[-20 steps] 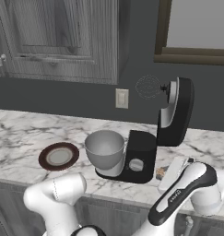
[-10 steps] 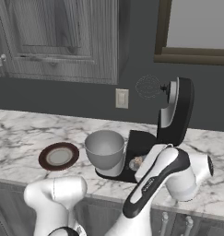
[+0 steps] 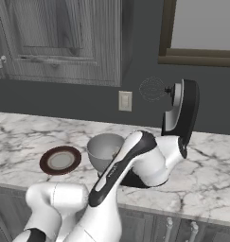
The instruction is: Add butter and sugar cubes to the stand mixer bowl and then turn on the stand mixer to begin making frosting.
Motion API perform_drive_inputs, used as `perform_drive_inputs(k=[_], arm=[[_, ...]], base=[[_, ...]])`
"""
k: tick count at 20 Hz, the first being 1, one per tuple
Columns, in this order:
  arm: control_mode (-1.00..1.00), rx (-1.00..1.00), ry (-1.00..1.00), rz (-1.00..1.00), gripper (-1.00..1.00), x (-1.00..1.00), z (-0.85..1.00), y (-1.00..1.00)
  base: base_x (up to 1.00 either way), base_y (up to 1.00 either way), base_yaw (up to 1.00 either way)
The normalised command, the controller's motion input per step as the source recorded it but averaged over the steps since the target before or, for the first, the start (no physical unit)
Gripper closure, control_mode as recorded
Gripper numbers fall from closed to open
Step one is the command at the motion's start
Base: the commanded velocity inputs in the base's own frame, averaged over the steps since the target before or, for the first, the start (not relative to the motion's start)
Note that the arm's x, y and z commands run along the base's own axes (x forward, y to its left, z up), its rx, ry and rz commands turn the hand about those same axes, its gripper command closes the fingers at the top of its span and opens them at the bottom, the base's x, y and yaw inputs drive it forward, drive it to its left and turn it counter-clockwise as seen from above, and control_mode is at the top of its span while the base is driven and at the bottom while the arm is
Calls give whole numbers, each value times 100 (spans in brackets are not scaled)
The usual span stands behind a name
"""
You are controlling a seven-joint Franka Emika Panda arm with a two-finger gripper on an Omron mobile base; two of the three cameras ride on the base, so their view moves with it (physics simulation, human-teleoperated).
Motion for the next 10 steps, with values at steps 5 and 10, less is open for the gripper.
perform_drive_inputs(k=[5,10], arm=[[-100,-17,2,0,100,3,21,57],[-100,-21,19,0,100,35,-16,35]], base=[[0,0,0],[0,0,0]])
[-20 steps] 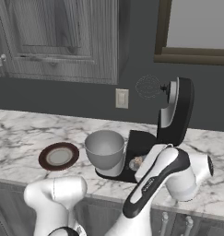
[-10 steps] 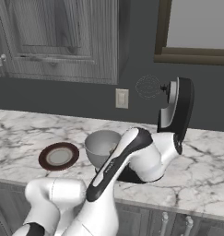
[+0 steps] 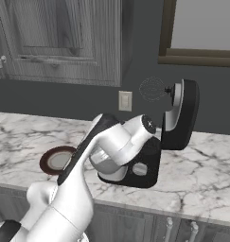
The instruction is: Add butter and sugar cubes to the stand mixer bowl and then turn on the stand mixer to begin making frosting.
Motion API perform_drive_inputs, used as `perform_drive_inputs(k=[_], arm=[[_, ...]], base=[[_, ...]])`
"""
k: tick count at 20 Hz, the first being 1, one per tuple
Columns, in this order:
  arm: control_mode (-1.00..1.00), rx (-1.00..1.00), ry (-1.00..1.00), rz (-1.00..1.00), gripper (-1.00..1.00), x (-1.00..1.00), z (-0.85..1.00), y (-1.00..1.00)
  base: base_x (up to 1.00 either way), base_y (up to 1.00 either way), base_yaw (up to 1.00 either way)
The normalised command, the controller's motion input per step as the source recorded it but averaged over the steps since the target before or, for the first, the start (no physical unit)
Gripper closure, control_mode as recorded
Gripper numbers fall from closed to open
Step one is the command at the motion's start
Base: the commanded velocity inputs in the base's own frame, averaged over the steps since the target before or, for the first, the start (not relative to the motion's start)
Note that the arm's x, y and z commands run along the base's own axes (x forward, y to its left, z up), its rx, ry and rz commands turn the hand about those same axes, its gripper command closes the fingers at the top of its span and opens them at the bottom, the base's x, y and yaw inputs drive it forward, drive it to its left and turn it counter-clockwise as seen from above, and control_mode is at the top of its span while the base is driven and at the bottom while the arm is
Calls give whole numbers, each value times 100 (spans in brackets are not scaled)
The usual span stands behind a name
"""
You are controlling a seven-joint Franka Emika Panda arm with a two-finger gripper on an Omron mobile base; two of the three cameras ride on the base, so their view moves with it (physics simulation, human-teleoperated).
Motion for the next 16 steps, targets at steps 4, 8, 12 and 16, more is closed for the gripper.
perform_drive_inputs(k=[4,8,12,16], arm=[[-100,-20,24,0,100,48,-3,31],[-100,-17,21,0,100,50,-2,21],[-100,-14,11,0,100,39,-21,1],[-100,-11,6,0,100,31,-27,0]], base=[[0,0,0],[0,0,0],[0,0,0],[0,0,0]])
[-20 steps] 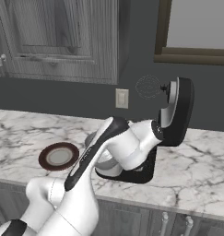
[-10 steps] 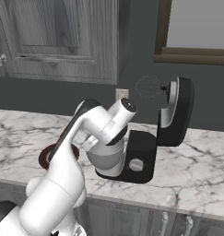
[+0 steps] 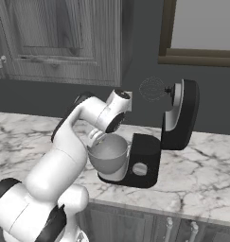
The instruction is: Add butter and sugar cubes to the stand mixer bowl and then turn on the stand mixer to begin making frosting.
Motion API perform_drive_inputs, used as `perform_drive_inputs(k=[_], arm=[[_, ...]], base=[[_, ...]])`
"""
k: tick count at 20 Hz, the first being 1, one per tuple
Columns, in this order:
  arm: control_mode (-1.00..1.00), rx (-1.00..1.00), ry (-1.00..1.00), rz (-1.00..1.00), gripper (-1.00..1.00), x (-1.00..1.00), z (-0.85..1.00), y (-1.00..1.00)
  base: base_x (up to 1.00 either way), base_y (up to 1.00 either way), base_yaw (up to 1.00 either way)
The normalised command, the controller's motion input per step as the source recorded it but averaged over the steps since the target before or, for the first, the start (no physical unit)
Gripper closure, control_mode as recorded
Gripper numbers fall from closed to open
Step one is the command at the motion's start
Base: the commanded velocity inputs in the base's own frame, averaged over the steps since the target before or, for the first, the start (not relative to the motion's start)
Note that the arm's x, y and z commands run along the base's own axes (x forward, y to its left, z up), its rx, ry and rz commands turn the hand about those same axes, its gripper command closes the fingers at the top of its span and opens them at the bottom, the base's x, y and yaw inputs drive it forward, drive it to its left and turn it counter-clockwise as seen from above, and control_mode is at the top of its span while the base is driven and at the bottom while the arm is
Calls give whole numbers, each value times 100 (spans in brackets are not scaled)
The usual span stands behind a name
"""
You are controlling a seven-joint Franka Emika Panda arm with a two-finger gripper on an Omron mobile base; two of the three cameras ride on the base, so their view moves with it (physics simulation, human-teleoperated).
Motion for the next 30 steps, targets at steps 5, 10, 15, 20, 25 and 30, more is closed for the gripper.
perform_drive_inputs(k=[5,10,15,20,25,30], arm=[[-100,-10,3,0,100,15,-34,0],[-100,-8,0,0,100,0,-37,0],[-100,-3,0,0,100,0,-31,0],[-100,-1,0,0,100,0,-30,0],[-100,-1,0,0,100,0,-32,0],[-100,0,0,0,100,4,-27,0]], base=[[0,0,0],[0,0,0],[0,0,0],[0,0,0],[0,0,0],[0,0,0]])
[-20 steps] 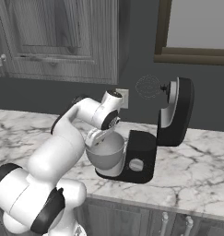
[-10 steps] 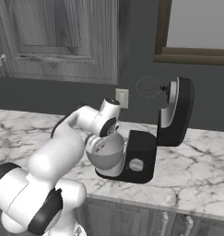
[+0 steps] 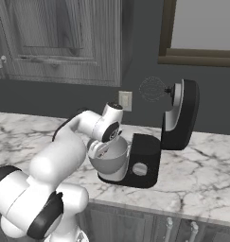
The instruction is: Add butter and sugar cubes to the stand mixer bowl and then turn on the stand mixer to begin making frosting.
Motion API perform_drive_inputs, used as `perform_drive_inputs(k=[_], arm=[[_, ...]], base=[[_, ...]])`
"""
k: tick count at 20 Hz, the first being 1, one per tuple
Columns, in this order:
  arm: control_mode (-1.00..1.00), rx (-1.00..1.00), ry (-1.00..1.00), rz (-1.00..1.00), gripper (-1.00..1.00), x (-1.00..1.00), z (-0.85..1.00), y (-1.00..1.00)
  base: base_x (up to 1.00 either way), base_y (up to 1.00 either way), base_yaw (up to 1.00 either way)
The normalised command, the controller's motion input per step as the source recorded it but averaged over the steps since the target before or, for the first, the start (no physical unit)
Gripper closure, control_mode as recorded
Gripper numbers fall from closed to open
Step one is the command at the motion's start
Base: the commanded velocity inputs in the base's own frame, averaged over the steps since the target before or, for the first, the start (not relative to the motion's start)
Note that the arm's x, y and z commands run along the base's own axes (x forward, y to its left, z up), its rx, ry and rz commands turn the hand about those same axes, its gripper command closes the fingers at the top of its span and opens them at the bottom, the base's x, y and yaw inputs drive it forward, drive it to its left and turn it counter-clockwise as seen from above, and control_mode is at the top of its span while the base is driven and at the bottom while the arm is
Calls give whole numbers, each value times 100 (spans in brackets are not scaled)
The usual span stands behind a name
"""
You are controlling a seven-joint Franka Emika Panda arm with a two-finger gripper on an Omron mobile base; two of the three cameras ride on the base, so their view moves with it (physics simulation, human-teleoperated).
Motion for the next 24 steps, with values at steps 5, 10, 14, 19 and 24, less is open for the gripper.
perform_drive_inputs(k=[5,10,14,19,24], arm=[[-100,-1,1,0,-100,3,-23,0],[-100,0,0,0,-100,-4,-4,0],[-100,0,-2,0,-100,-28,20,3],[-100,0,-9,0,-100,-35,50,0],[-100,4,-3,0,-100,-55,34,-9]], base=[[0,0,0],[0,0,0],[0,0,0],[0,0,0],[0,0,0]])
